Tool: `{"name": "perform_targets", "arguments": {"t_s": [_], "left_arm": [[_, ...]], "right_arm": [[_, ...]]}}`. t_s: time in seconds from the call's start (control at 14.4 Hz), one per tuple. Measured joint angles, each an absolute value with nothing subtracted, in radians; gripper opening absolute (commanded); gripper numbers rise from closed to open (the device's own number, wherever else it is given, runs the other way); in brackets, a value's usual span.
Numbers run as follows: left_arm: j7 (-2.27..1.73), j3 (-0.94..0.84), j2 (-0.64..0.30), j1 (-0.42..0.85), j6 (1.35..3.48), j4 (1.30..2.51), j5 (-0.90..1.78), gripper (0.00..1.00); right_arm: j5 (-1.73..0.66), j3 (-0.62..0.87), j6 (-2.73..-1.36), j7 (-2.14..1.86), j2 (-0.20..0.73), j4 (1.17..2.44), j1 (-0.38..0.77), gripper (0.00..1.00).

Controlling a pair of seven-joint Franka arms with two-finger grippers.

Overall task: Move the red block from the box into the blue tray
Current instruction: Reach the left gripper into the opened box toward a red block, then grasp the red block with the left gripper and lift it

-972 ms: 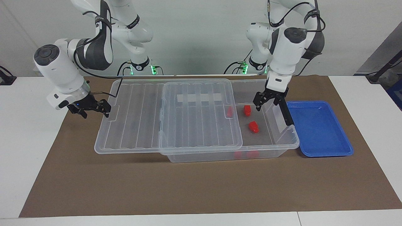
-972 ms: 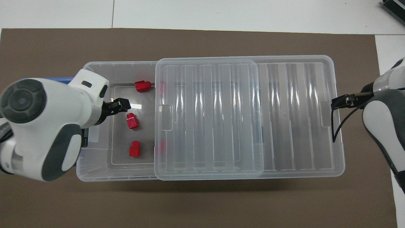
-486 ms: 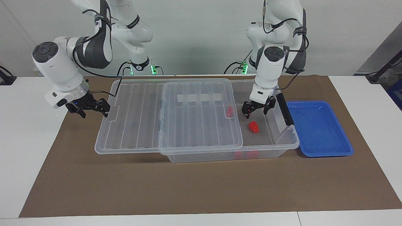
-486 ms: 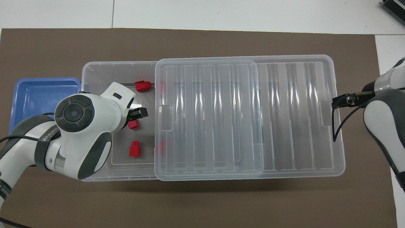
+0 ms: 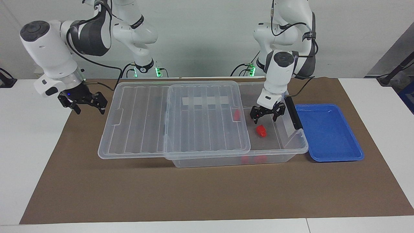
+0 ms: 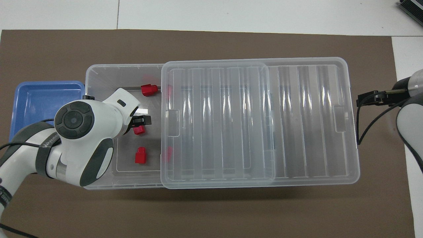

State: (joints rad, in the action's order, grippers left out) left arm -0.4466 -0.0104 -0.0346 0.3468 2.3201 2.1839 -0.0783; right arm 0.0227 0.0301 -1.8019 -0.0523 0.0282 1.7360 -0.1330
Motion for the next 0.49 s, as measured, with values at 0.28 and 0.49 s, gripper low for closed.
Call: {"name": "perform_targets", "arguments": {"t_s": [0.28, 0.49], "left_arm": [[-0.447, -0.008, -0.061, 0.332, 2.37, 2.208, -0.078, 1.0], [-0.468, -0.008, -0.08, 0.331, 2.419, 2.244, -0.078, 1.0]], "right_arm": [[0.022, 0.052, -1.715, 0.043, -0.015, 1.7, -0.124, 1.0], [0.021, 0.069, -1.662, 0.083, -0.047, 1.698, -0.094, 1.0]]}}
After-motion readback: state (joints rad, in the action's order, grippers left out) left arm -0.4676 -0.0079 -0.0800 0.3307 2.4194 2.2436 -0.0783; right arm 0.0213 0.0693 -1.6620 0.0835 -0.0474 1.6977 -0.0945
